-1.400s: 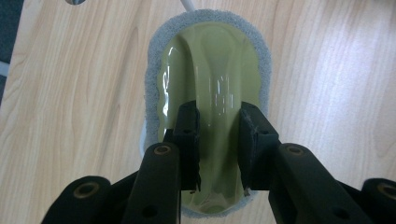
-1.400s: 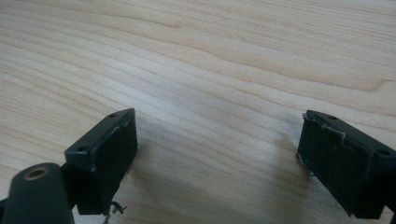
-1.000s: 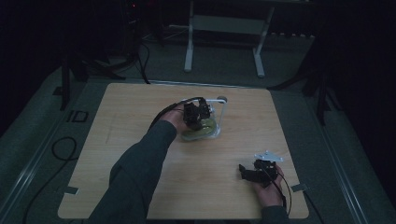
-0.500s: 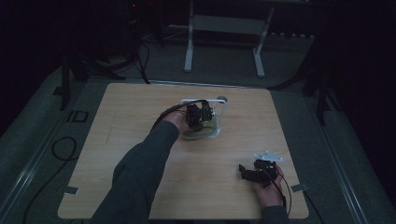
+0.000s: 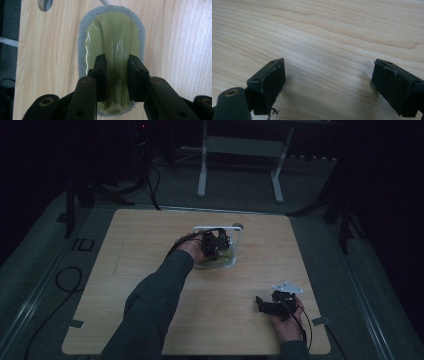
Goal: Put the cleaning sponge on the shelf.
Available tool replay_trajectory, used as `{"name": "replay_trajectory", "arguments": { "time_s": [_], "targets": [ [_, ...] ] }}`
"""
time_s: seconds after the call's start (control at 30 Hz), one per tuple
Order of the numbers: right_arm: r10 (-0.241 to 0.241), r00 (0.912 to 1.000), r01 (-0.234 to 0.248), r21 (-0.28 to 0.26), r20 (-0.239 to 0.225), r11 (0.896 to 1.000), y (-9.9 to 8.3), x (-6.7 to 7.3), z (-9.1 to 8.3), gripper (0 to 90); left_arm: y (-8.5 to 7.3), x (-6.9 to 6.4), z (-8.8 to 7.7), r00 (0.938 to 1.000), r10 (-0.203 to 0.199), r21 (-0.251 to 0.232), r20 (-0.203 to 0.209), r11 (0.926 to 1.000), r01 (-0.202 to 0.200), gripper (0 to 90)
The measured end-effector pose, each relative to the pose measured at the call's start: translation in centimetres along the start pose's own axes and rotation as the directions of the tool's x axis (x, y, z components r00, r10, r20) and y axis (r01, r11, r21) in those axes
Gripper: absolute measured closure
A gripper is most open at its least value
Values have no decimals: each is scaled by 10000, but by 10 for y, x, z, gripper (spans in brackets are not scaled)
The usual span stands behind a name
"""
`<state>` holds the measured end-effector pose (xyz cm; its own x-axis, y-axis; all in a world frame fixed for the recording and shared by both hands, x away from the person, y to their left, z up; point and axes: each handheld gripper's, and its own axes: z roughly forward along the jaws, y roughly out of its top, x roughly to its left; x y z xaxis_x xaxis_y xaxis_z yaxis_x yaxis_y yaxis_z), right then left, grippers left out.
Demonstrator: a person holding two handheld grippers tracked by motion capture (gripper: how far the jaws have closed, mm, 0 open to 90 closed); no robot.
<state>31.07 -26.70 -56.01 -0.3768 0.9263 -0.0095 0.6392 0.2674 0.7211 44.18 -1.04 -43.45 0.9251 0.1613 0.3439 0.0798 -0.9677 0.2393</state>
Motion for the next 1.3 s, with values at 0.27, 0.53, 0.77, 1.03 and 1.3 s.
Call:
{"name": "replay_trajectory", "arguments": {
  "time_s": [0.27, 0.53, 0.77, 1.03, 1.3],
  "targets": [
    [0, 10000, 0, 1, -2, 10000, 0, 0, 0, 116, 1, 0, 6, 9998, -21, 97, -214, 9999, 23, 718],
    [8, 10000, -8, 5, -5, 10000, 0, 0, 0, 116, 2, 0, 11, 9993, 54, 182, -376, 9998, -48, 717],
    [-8, 10000, 8, 8, -11, 10000, 0, 0, 0, 116, 2, 0, 17, 9988, 178, 403, -455, 9991, -159, 716],
    [1, 10000, -1, 19, -19, 10000, 0, 0, 0, 116, 4, -1, 24, 9985, 246, 452, -481, 9987, -224, 716],
    [-12, 10000, 12, 12, -31, 10000, -1, 0, -1, 116, 7, -1, 28, 9978, 220, 473, -622, 9987, -191, 714]
  ]
}}
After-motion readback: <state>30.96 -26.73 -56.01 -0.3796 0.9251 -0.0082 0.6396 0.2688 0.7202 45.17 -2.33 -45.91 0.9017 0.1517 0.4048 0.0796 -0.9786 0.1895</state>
